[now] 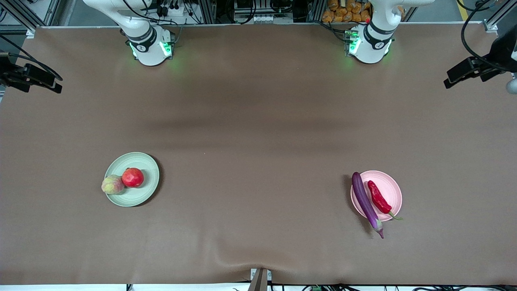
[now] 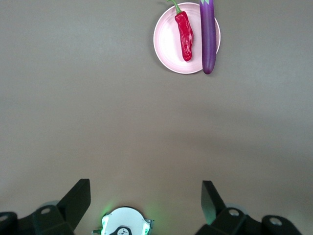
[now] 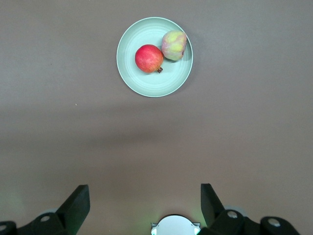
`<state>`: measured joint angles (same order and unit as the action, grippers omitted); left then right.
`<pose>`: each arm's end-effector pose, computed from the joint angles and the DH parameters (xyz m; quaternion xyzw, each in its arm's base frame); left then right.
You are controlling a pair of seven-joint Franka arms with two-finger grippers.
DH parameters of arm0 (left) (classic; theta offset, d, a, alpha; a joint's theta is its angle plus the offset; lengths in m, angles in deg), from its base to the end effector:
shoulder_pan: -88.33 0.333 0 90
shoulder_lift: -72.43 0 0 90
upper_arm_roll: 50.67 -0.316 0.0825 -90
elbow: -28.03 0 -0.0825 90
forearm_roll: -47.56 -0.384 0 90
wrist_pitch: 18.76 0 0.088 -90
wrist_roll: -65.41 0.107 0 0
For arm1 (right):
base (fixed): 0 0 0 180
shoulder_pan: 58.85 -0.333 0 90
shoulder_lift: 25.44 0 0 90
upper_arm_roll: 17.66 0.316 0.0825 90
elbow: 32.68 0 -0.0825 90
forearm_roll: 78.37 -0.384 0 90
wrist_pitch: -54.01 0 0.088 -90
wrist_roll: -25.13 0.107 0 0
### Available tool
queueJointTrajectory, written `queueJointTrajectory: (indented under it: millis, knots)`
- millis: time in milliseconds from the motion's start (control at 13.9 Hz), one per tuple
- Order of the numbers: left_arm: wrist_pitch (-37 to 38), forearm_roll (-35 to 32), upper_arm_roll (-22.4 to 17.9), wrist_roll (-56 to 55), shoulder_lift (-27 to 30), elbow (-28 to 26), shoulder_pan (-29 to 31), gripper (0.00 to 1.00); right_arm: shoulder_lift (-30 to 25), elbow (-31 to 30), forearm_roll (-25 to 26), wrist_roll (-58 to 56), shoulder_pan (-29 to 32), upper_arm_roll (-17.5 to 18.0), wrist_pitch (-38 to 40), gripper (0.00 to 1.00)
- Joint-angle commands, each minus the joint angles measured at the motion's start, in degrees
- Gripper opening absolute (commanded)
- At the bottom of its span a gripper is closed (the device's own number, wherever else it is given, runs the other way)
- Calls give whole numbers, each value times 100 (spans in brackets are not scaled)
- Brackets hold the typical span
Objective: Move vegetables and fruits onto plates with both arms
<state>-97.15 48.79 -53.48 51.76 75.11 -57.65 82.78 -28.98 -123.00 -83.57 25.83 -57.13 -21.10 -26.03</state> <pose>0.5172 -0.0266 0.6675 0.9948 0.0932 -0.0415 0.0059 0.5152 -0.0366 0.6413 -0.9961 0.0456 0.0569 0.0492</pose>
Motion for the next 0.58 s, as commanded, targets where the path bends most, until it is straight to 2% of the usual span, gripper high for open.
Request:
queueJointTrajectory:
  millis: [0, 288, 504]
  knots:
    - [35, -9, -36, 170, 119, -37, 28, 100, 19, 146, 90, 89, 83, 98, 68, 100]
    - [-18, -70, -27, 161, 84, 52, -8, 100, 19, 190, 90, 89, 83, 98, 76, 100]
    - [-526, -273, 17, 179, 75, 17, -17, 100, 19, 190, 90, 89, 83, 98, 94, 100]
